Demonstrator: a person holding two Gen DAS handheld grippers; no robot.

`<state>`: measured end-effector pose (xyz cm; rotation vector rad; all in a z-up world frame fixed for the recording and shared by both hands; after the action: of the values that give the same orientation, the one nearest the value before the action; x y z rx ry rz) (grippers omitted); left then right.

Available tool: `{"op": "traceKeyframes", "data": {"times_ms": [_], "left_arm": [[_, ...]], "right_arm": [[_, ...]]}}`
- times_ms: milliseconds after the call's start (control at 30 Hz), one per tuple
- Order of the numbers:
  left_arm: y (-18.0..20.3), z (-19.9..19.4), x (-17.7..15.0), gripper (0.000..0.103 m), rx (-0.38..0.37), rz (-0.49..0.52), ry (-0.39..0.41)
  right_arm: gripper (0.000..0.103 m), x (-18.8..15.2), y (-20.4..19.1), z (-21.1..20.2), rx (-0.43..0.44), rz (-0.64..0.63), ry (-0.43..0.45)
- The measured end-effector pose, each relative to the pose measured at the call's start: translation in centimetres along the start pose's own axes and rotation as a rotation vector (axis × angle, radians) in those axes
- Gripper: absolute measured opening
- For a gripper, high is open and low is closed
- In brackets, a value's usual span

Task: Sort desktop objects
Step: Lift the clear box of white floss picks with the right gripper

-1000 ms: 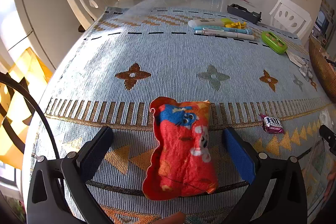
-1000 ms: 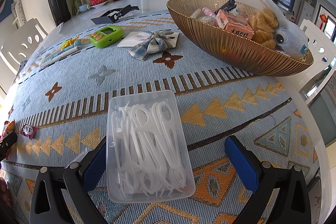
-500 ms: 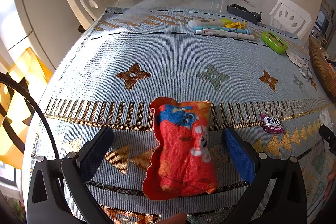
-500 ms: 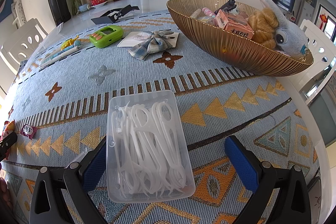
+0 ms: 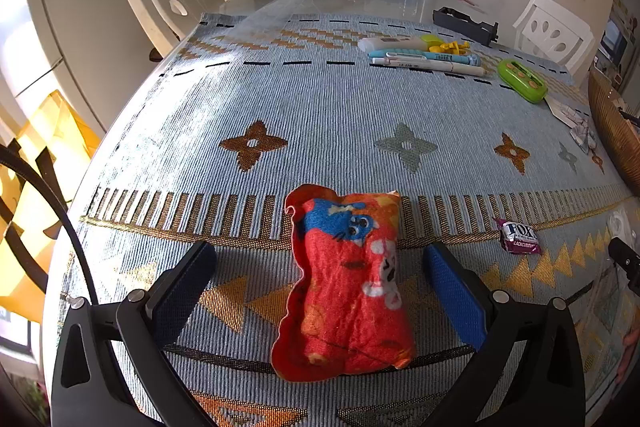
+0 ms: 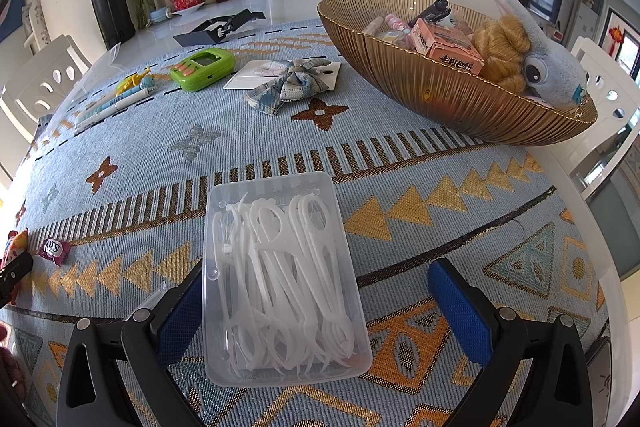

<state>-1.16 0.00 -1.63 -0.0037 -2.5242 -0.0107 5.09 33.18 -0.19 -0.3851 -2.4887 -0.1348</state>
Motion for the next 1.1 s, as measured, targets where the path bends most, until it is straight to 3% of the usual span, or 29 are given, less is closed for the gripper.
{"op": "traceKeyframes", "data": {"times_ms": [233, 500, 767, 1000, 1033, 1100], "left_arm": [[0.0, 0.0, 0.0, 0.103, -0.002, 0.004, -0.001], [-0.2, -0.3, -0.8, 0.103, -0.081, 0.104, -0.025], [0.0, -0.6, -0.7, 0.103, -0.060, 0.089, -0.026], [0.3, -0.8, -0.8, 0.103, -0.022, 0.028, -0.072], [0.4, -0.9, -1.0, 0.098, -0.018, 0.028, -0.068], [0.8, -1.5, -1.2, 0.084, -0.023, 0.032, -0.051]], "right_arm": [[0.103, 0.0, 0.0, 0.1, 0.001, 0.001, 0.000], [0.103, 0.0, 0.1, 0.1, 0.019, -0.020, -0.030], [0.103, -0.8, 0.0, -0.4, 0.013, -0.023, -0.056], [0.103, 0.1, 0.0, 0.3, 0.027, -0.040, -0.136], [0.100, 0.4, -0.2, 0.4, 0.037, -0.056, -0.146], [0.081, 0.7, -0.6, 0.2, 0.062, -0.091, -0.141]]}}
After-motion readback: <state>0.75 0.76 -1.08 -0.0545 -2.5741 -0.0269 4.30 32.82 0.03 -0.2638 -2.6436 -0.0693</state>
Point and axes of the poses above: each gripper's, at about its wrist camera, not at the fingertips, and z roughly the way its jaws point, y to its right, x to its top, the point moved 2 cm from there along z, roughly the way its jaws point
